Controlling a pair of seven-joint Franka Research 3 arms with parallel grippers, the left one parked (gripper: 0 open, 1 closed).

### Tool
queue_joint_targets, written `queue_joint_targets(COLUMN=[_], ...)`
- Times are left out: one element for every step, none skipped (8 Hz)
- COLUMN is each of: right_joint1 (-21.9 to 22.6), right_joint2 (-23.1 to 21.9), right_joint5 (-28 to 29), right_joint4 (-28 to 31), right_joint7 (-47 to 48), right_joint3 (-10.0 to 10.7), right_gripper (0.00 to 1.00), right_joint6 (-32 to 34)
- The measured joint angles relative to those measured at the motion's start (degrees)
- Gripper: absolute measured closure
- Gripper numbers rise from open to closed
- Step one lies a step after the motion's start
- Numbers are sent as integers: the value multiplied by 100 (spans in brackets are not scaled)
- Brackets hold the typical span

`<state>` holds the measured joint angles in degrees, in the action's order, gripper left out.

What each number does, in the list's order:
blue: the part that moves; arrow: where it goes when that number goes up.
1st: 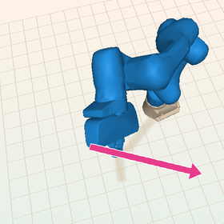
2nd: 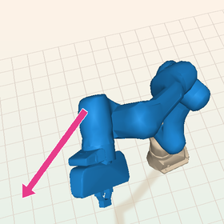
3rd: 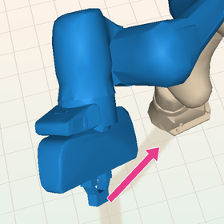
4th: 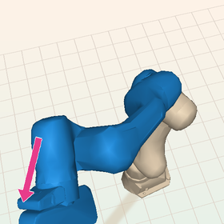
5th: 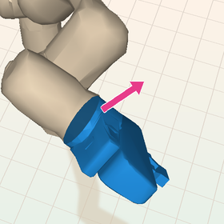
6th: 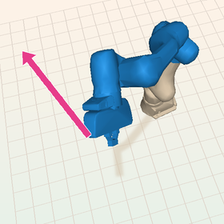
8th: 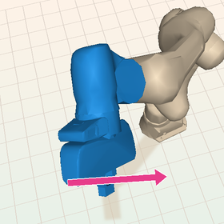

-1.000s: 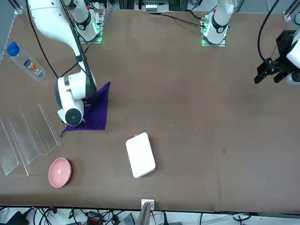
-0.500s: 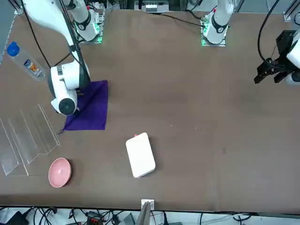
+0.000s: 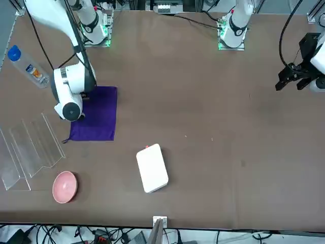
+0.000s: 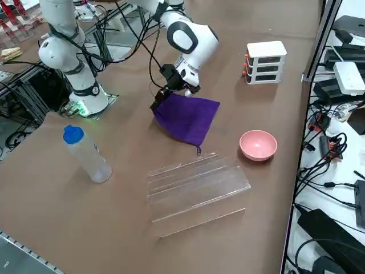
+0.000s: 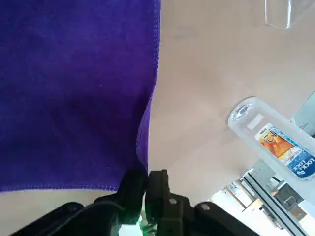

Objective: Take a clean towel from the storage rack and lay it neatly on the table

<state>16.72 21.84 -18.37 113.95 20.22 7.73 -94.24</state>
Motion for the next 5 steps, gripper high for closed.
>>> queue_joint_targets(right_joint1=[-27,-41,-59,-98,-150], right_joint2=[1,2,-1,-17,-65], right_joint5=[-1,-1,-2,-4,-4], right_joint4=[8,11,11,10,5], right_joint7=[-1,-1,-2,-13,-41], right_joint3=[0,0,0,1,2], right_gripper=[82,63,45,28,10], right_joint6=[-59,-108,-130,-142,-148])
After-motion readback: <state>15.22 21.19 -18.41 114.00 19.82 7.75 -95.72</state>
